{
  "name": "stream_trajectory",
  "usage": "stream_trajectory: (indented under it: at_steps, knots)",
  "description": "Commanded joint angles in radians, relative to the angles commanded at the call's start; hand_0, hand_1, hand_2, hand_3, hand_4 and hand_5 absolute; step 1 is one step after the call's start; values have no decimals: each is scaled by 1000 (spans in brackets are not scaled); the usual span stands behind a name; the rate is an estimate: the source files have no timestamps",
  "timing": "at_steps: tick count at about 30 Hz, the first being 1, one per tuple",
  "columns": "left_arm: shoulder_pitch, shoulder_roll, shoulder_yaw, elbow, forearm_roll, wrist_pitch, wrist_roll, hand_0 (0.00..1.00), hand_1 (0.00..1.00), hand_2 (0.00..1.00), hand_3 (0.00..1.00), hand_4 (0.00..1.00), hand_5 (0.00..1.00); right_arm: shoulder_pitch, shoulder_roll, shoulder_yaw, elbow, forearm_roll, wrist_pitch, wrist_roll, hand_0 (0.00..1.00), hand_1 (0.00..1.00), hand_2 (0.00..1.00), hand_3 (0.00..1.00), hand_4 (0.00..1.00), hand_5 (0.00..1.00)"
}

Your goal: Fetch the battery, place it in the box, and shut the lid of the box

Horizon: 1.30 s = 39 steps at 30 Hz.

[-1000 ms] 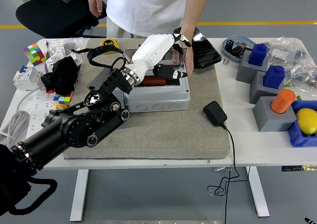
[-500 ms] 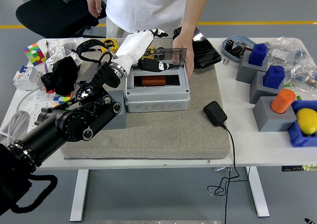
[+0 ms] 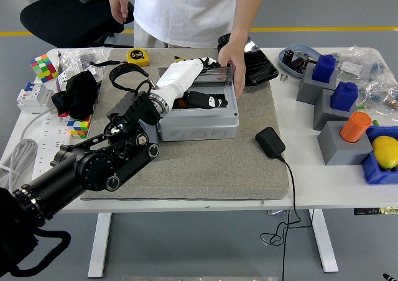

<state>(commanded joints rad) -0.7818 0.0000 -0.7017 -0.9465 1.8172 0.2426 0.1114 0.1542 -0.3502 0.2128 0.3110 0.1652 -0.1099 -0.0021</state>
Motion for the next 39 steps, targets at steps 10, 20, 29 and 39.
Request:
stream_trajectory:
  at_steps: [10,20,29,39]
  knots:
    - [71,0,34,-138,-52,-17,33,742,750,751,756,998,460,-4,2,14,2,-9,1,1,578,628,655,550,947,485]
    - [137,44,36,-197,-95,-26,43,724,737,750,751,998,461,-11,3,23,1,-12,2,2,579,628,655,550,947,486]
    - [260,72,-144,-316,-159,6,-28,722,733,748,748,998,459,-5,3,29,3,-17,2,2,579,628,655,550,947,486]
    - [425,100,-421,-340,-483,85,-212,705,727,724,730,994,449,-10,5,24,0,-10,3,1,578,628,655,552,948,487]
